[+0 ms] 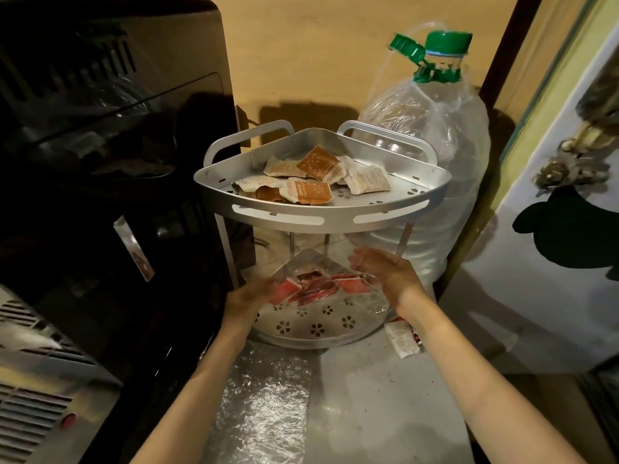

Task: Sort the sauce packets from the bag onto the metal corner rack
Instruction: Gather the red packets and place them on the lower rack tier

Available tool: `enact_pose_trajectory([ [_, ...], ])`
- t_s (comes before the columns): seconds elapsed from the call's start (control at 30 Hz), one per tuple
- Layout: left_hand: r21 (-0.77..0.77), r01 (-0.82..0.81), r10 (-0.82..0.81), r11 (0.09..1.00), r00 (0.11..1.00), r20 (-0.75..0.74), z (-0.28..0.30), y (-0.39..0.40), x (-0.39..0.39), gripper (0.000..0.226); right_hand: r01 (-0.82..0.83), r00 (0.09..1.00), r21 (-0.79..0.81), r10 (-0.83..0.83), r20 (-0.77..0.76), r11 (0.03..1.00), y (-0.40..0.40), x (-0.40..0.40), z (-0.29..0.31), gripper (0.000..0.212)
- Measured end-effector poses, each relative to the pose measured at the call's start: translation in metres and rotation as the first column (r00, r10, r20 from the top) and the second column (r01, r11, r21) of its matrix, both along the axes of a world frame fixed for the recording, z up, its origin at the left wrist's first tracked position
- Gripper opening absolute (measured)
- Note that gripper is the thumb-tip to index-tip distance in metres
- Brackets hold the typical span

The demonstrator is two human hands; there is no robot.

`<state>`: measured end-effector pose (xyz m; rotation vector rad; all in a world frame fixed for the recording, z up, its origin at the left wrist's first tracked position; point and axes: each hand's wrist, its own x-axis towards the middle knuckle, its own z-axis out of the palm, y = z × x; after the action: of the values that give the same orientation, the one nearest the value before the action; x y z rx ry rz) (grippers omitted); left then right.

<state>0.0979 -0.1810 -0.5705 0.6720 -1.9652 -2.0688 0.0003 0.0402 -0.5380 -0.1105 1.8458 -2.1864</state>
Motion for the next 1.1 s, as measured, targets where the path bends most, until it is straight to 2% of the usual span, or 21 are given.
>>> enact_pose_trajectory([
  [0.13, 0.108, -0.101, 0.101, 0.989, 0.995, 0.003, 0.008, 0.0, -0.004, 0.024, -0.022, 1.0, 0.056, 0.023, -0.007, 0.998, 0.004, 0.001, 0.0, 0.015],
  [0.2, 0.112, -0.085, 0.089, 0.99, 0.995, -0.032, 0.015, -0.001, -0.006, 0.024, -0.101, 0.993, 0.219, 0.113, -0.044, 0.97, 0.009, 0.003, 0.0, 0.03],
  [0.27, 0.089, -0.068, 0.071, 0.994, 0.997, -0.032, 0.02, -0.002, -0.006, 0.026, -0.221, 0.969, 0.392, 0.247, -0.014, 0.893, 0.015, 0.006, -0.003, 0.041],
  [0.33, 0.078, -0.067, 0.069, 0.995, 0.997, -0.029, 0.024, -0.002, -0.006, 0.017, -0.259, 0.955, 0.505, 0.298, 0.004, 0.824, 0.022, 0.006, -0.011, 0.034],
  [0.4, 0.074, -0.091, 0.092, 0.993, 0.996, -0.02, 0.027, -0.001, -0.006, 0.009, -0.188, 0.968, 0.545, 0.249, -0.04, 0.817, 0.025, 0.007, -0.014, 0.015],
  [0.43, 0.072, -0.097, 0.098, 0.993, 0.995, -0.019, 0.029, 0.0, -0.006, 0.007, -0.131, 0.974, 0.553, 0.21, -0.083, 0.823, 0.026, 0.007, -0.015, 0.009],
  [0.57, 0.07, -0.083, 0.086, 0.994, 0.995, -0.049, 0.037, 0.003, -0.007, 0.01, 0.104, 0.966, 0.515, 0.036, -0.255, 0.851, 0.022, 0.007, -0.011, 0.015],
  [0.73, 0.086, -0.073, 0.078, 0.994, 0.996, -0.047, 0.045, 0.003, -0.006, 0.045, 0.121, 0.949, 0.512, 0.053, -0.312, 0.85, 0.021, 0.009, -0.002, 0.013],
  [0.9, 0.056, -0.12, 0.125, 0.991, 0.987, -0.101, 0.053, 0.002, -0.009, 0.04, 0.172, 0.935, 0.482, 0.013, -0.355, 0.859, 0.021, 0.011, 0.005, 0.006],
  [1.0, 0.035, -0.1, 0.104, 0.994, 0.983, -0.15, 0.055, 0.004, -0.005, 0.036, 0.177, 0.931, 0.514, 0.027, -0.365, 0.839, 0.02, 0.013, 0.006, 0.014],
  [1.1, 0.04, -0.078, 0.084, 0.996, 0.978, -0.19, 0.055, 0.003, -0.001, 0.028, 0.269, 0.886, 0.465, -0.026, -0.464, 0.843, 0.019, 0.016, 0.008, 0.018],
])
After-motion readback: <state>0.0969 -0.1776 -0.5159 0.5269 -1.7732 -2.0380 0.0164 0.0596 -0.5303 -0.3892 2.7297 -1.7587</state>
